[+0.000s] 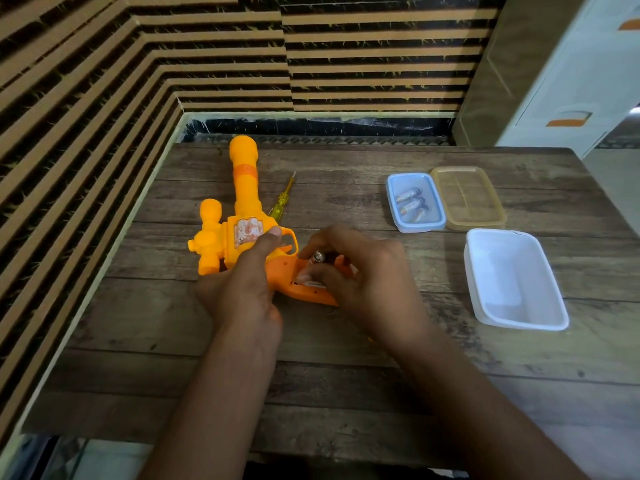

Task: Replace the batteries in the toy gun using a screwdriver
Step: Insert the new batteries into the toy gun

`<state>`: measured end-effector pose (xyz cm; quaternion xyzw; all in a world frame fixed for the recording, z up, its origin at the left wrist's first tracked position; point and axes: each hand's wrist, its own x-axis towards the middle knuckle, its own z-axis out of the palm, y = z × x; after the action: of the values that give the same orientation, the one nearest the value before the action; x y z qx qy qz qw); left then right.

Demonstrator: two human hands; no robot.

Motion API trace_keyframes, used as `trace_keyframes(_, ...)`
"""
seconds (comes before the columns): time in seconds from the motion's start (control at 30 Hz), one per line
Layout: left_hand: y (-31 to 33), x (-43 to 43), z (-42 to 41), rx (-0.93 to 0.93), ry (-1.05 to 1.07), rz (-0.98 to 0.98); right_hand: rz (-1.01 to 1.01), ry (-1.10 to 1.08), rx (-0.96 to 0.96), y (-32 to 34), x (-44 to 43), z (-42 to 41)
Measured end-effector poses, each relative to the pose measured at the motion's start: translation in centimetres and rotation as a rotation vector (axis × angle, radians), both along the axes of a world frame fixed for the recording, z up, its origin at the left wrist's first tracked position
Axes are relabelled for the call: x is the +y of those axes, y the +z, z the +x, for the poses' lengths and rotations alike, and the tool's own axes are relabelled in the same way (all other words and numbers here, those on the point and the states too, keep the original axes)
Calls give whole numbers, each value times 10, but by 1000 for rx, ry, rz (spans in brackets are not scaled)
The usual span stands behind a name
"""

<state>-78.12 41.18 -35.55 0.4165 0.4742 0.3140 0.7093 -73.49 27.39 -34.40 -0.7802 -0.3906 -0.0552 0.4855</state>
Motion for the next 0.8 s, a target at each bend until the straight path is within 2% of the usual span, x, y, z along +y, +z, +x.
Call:
trace_keyframes(0.07,1,-1,0,-24,-13,-18,41,-5,16,-1,2,-1)
trace_keyframes(0.13,-3,-1,1,-39,-37,-21,35,3,-52,-4,4,0)
trace_keyframes(0.27,-13,3,2,-90,-130,-92,-64,69,-244,-6,5,3)
trace_keyframes(0.37,-13,4,2,-124,-155,-145,-120,103,-290,-7,6,2)
trace_keyframes(0.47,-17,7,2,-124,-166,-178,-97,100,-231,-10,9,0)
trace_keyframes(0.7,-22,12,3,-114,-182,-190,126,55,70,-17,15,-1)
trace_keyframes(0.8,-23,12,4,-83,-173,-144,70,65,36,-17,15,0)
